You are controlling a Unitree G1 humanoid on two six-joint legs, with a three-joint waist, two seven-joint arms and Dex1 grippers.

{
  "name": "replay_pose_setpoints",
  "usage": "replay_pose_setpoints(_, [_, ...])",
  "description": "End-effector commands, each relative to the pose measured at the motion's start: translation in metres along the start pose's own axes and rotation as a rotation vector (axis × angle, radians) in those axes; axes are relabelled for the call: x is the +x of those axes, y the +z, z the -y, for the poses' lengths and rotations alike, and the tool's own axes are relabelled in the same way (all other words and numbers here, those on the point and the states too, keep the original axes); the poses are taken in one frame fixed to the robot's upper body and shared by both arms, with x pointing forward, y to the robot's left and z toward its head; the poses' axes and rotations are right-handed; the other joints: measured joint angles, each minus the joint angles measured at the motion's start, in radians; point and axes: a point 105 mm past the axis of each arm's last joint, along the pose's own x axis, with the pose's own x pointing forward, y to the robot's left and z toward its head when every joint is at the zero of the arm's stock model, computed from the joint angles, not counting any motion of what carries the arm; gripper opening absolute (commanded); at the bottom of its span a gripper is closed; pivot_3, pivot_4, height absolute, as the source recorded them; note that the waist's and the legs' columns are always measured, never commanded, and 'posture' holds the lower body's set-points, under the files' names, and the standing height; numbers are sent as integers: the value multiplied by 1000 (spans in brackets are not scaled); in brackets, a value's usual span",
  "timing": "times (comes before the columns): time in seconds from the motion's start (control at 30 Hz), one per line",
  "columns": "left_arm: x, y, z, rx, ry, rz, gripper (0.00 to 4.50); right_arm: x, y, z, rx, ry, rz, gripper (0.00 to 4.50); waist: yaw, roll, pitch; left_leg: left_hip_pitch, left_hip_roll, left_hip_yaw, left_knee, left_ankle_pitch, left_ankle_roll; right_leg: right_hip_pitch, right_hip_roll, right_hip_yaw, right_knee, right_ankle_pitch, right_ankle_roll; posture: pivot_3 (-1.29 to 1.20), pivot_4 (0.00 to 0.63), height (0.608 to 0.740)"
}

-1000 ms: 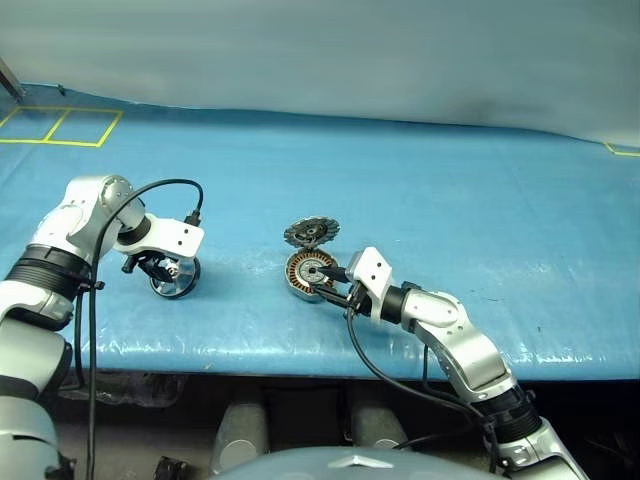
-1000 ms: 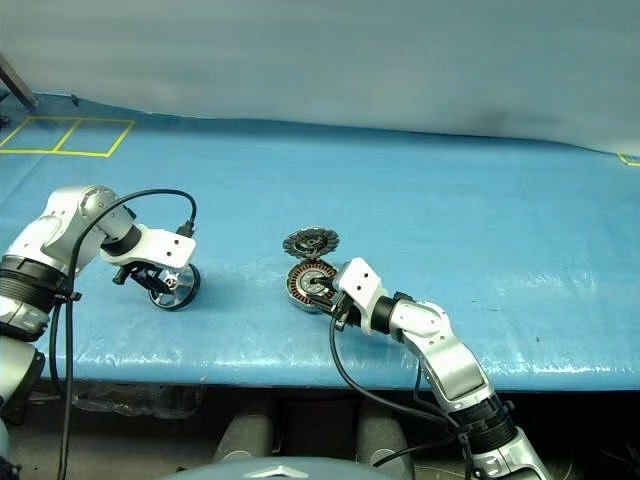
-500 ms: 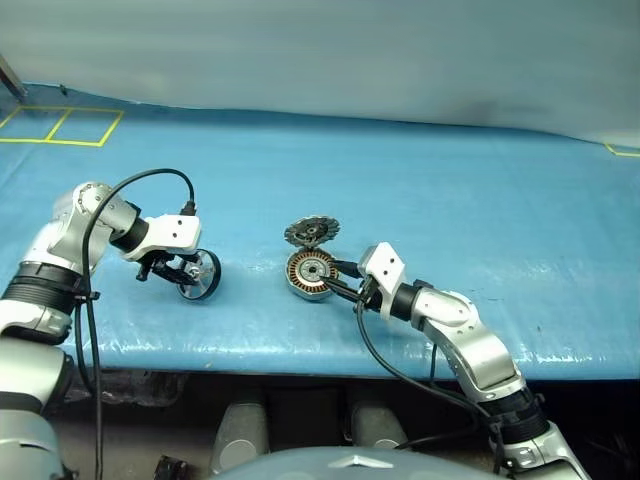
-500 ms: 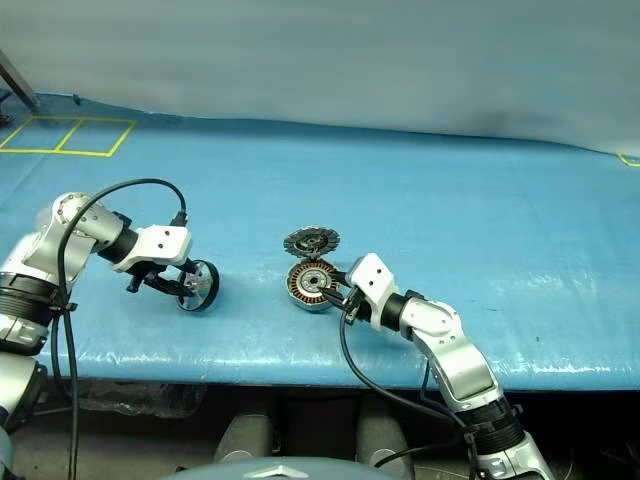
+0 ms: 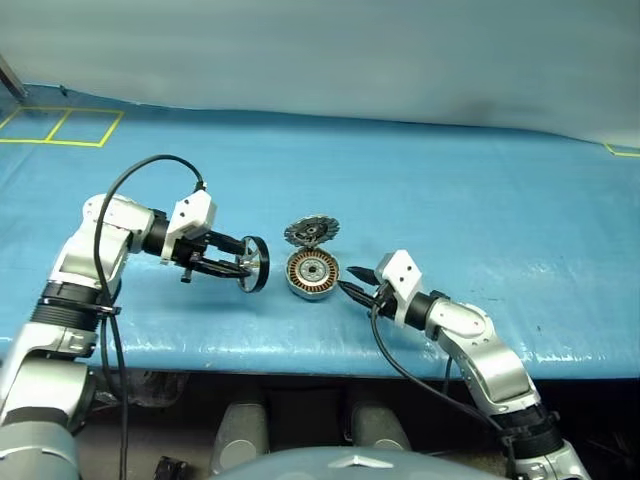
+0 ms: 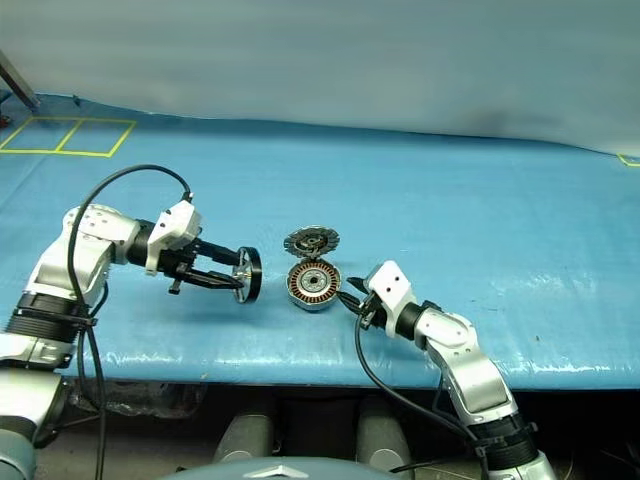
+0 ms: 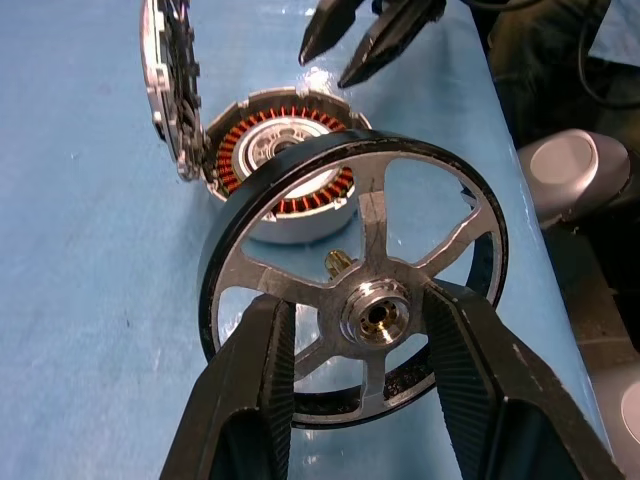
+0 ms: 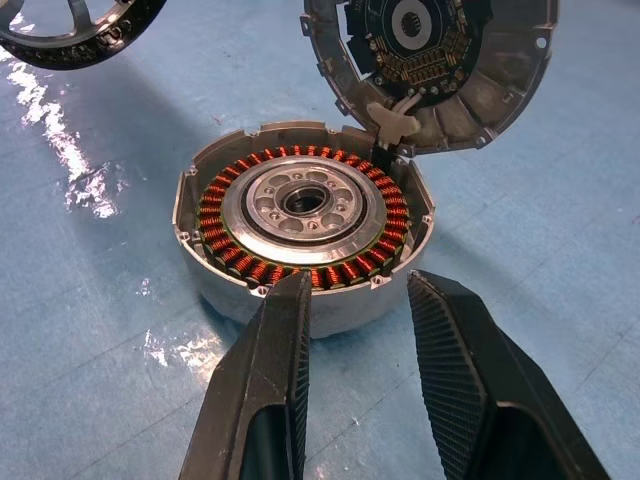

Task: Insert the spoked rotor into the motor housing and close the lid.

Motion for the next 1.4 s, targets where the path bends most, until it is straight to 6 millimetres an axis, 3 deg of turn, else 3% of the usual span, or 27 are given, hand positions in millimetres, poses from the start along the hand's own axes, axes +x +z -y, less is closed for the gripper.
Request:
replay_pose_setpoints(0.03, [5,11,-2,38,8,56,1646,-4,15,2,-32,-22,64,1610,-1,0,0,0,0,0,0,0,0,0,0,0,0,0,0,0,150,740])
replay_pose_setpoints(0.3, [24,16,-2,43,-42,75,1646,-5,14,2,-31,-49,73,1610,0,0,0,0,0,0,0,0,0,0,0,0,0,0,0,0,150,740])
replay_pose_setpoints(0.73, [50,29,-20,101,-59,60,1646,-6,14,1,-29,-71,84,1610,1,0,0,0,-1,-1,0,0,0,0,0,1,-1,0,0,0,150,740])
replay_pose_setpoints(1.4, [58,27,-29,157,-75,2,1646,-7,12,-1,-15,-88,90,1610,0,0,0,-1,-1,-1,-1,0,0,0,0,1,-1,0,0,0,150,740])
